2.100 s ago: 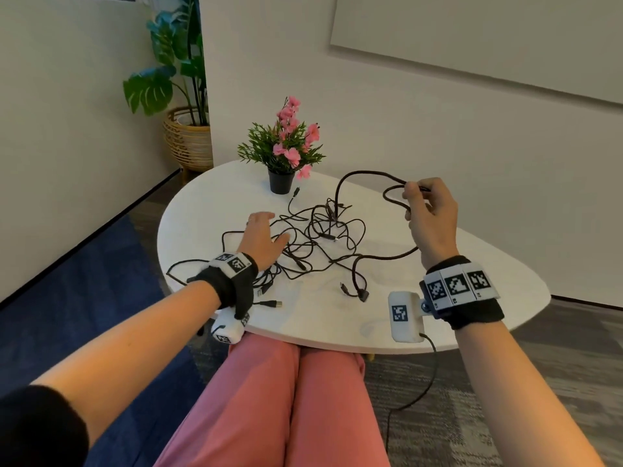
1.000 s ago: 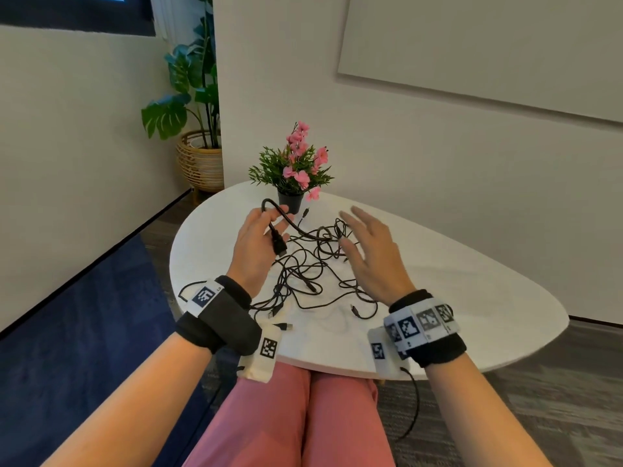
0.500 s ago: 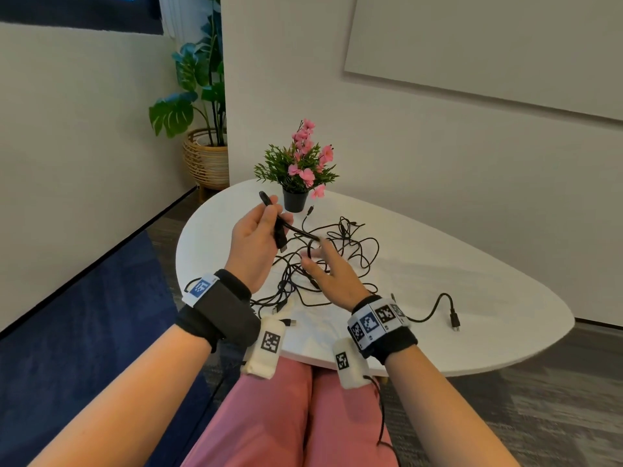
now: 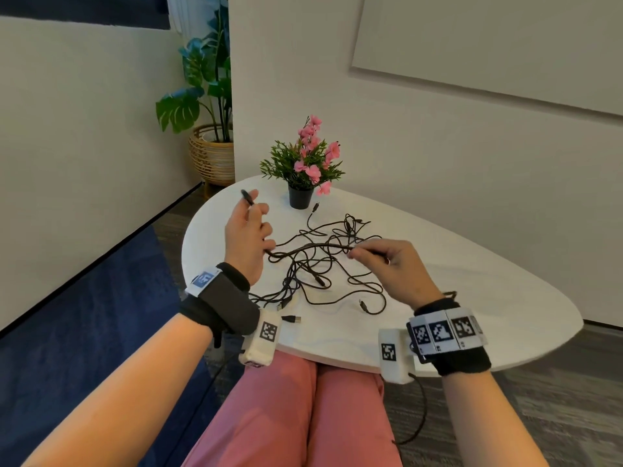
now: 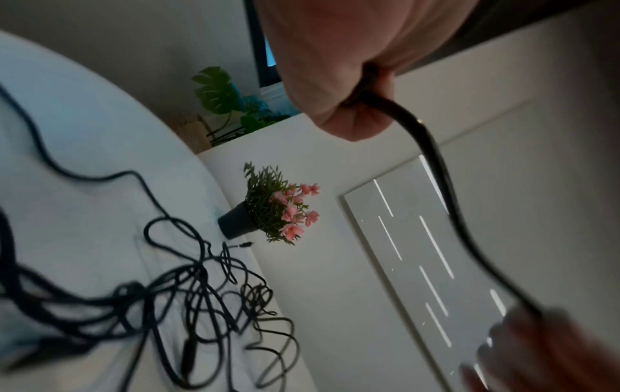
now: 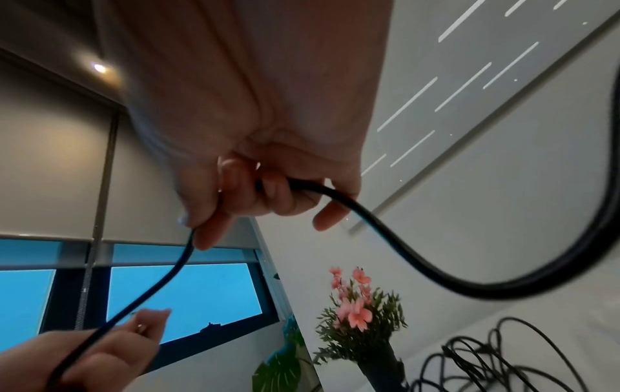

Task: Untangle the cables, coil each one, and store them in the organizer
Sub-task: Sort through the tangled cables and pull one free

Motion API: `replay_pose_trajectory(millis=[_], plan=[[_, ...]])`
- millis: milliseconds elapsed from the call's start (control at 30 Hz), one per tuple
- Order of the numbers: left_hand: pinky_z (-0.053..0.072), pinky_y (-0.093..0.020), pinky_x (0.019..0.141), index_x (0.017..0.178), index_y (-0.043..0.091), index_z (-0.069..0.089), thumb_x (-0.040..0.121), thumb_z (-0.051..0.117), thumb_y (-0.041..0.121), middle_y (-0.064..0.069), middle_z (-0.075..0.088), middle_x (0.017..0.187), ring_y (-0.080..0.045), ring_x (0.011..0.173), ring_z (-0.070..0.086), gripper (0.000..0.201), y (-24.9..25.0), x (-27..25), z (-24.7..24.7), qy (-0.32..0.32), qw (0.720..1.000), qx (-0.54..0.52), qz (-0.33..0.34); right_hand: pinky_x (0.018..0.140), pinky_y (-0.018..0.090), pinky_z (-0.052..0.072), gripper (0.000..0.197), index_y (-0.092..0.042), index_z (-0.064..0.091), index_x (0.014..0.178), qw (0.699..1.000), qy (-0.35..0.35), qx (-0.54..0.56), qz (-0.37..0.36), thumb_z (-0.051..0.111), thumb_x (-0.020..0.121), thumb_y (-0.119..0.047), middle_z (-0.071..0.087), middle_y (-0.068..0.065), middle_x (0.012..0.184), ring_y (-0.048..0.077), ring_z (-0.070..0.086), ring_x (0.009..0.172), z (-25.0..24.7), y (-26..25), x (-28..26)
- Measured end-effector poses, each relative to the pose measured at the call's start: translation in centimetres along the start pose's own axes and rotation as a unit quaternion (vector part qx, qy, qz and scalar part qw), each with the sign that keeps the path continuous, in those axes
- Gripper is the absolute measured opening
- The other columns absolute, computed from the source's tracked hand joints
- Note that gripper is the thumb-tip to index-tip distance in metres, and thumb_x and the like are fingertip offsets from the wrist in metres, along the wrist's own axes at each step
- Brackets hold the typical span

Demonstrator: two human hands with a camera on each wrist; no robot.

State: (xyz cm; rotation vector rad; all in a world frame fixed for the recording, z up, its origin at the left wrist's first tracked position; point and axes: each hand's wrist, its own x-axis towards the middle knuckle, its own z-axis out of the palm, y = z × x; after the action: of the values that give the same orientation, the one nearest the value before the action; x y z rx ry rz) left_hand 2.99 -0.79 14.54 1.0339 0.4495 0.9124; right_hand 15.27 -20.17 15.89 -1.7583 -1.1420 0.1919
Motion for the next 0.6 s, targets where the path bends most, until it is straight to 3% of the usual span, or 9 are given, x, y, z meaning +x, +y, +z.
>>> replay_pose_trajectory(millis=[67,167,200,267,333,400,500,533,600], plan=[[0.027,-0.017,0.042,0.118,0.028,0.051,0.101,0.033,0.019,-0.004,0.049,0.088,-0.006,0.052,0.031,0.025,-0.6,-0.1,0.8,-0.045,0.987,0.155,0.020,0.070,0.016,0.047,0.008,-0.019,0.073,0.085,0.999,0.027,-0.029,-0.021,0.065,0.086,-0.016,0.070,-0.007,0.080,0.004,0.061,0.075,0.1,-0.3,0.8],[0.036,-0.027,0.061,0.114,0.023,0.057,0.101,0.030,0.028,-0.010,0.060,0.109,-0.022,0.076,0.053,0.030,-1.2,-0.5,1.8,-0.166,0.906,0.384,0.062,0.070,0.020,0.044,0.008,-0.019,0.074,0.089,0.995,0.061,-0.070,-0.044,0.066,0.086,-0.020,0.066,-0.013,0.078,0.008,0.059,0.078,0.6,-0.1,1.9],[0.037,-0.029,0.070,0.115,0.022,0.058,0.100,0.029,0.037,-0.004,0.061,0.106,-0.021,0.087,0.055,0.036,-1.3,-0.8,1.9,-0.203,0.880,0.426,0.057,0.069,0.020,0.042,0.009,-0.019,0.074,0.090,0.993,0.069,-0.086,-0.048,0.065,0.087,-0.021,0.063,-0.016,0.076,0.006,0.056,0.078,0.8,0.0,2.1],[0.038,-0.030,0.075,0.106,0.021,0.063,0.093,0.029,0.058,0.000,0.063,0.099,-0.015,0.087,0.054,0.051,-1.4,-1.3,2.0,-0.263,0.851,0.453,0.044,0.071,0.019,0.039,0.010,-0.020,0.073,0.090,0.988,0.083,-0.118,-0.058,0.065,0.087,-0.023,0.057,-0.023,0.073,0.002,0.051,0.077,1.2,0.0,2.6],[0.042,-0.027,0.075,0.100,0.020,0.063,0.090,0.041,0.057,0.000,0.065,0.096,-0.011,0.084,0.057,0.044,-1.5,-1.5,2.1,-0.302,0.840,0.448,0.050,0.074,0.024,0.043,0.010,-0.019,0.074,0.089,0.987,0.096,-0.111,-0.059,0.066,0.086,-0.024,0.060,-0.019,0.075,0.008,0.055,0.078,1.3,0.0,3.0],[0.042,-0.020,0.067,0.099,0.018,0.062,0.095,0.045,0.039,0.006,0.060,0.080,-0.004,0.071,0.054,0.027,-1.6,-1.4,2.1,-0.307,0.853,0.420,0.042,0.072,0.027,0.047,0.008,-0.018,0.073,0.085,0.992,0.109,-0.052,-0.029,0.070,0.082,-0.025,0.064,-0.012,0.073,0.013,0.059,0.075,1.4,0.0,3.3],[0.035,-0.018,0.050,0.084,0.016,0.054,0.100,0.035,0.025,0.007,0.041,0.061,-0.009,0.055,0.038,0.027,-1.6,-1.5,2.3,-0.267,0.925,0.269,-0.033,0.056,0.020,0.039,0.025,-0.015,0.072,0.078,0.989,0.144,0.021,0.036,0.079,0.070,-0.038,0.056,-0.007,0.060,0.010,0.044,0.056,1.8,0.9,3.4],[0.042,-0.020,0.050,0.083,0.015,0.052,0.101,0.034,0.024,0.004,0.043,0.062,-0.011,0.057,0.043,0.028,-1.4,-1.5,2.3,-0.242,0.946,0.212,-0.048,0.055,0.022,0.037,0.029,-0.013,0.071,0.079,0.987,0.147,0.038,0.051,0.079,0.070,-0.040,0.054,-0.004,0.060,0.010,0.042,0.057,1.9,1.3,3.3],[0.057,-0.031,0.068,0.090,0.011,0.056,0.102,0.032,0.023,-0.004,0.062,0.079,-0.018,0.078,0.064,0.030,-1.0,-1.3,2.3,-0.186,0.975,0.104,-0.070,0.059,0.029,0.037,0.031,-0.007,0.067,0.082,0.987,0.127,0.070,0.068,0.071,0.079,-0.038,0.050,0.004,0.065,0.013,0.041,0.061,2.3,2.1,2.9]])
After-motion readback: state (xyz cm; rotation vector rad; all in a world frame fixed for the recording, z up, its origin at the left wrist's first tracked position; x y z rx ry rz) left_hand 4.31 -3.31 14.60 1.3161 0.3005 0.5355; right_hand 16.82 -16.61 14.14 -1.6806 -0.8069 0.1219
